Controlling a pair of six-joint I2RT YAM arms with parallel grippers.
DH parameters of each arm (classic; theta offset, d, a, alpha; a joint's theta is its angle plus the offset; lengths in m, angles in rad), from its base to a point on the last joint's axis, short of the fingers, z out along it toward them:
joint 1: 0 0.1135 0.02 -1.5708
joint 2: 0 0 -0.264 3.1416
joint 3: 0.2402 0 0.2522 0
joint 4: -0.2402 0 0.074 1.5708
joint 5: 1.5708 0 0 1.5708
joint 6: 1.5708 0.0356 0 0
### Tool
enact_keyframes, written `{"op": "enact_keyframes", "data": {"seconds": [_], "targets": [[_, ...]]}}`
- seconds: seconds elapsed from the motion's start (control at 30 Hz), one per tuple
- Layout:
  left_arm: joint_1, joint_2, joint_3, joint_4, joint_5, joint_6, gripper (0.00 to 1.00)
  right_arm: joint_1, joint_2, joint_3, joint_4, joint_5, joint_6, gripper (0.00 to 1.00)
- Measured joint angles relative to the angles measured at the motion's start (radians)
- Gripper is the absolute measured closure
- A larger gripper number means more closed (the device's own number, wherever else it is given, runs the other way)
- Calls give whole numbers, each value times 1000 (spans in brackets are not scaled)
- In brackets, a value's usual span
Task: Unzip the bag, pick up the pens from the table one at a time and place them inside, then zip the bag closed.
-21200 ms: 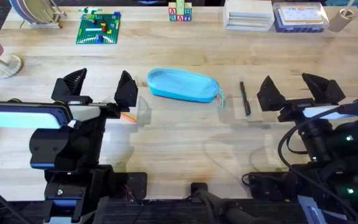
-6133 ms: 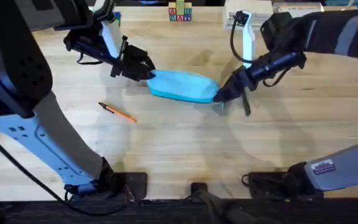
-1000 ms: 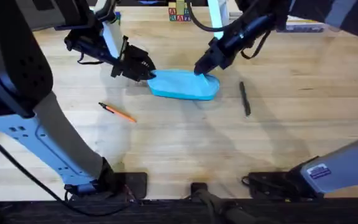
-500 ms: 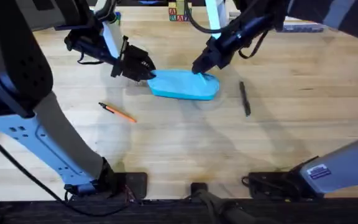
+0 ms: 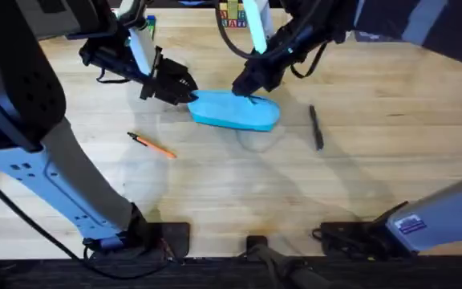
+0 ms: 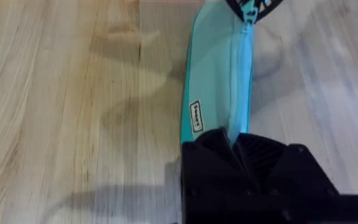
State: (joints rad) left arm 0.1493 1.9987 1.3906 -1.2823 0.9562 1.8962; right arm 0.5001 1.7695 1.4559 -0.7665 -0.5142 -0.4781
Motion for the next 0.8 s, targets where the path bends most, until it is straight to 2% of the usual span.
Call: {"op": "enact_keyframes", "data": {"seconds": [0.8], "targets": [[4,0,5,3,-10,0,958,79,55,0,133,-2,8,969]]}}
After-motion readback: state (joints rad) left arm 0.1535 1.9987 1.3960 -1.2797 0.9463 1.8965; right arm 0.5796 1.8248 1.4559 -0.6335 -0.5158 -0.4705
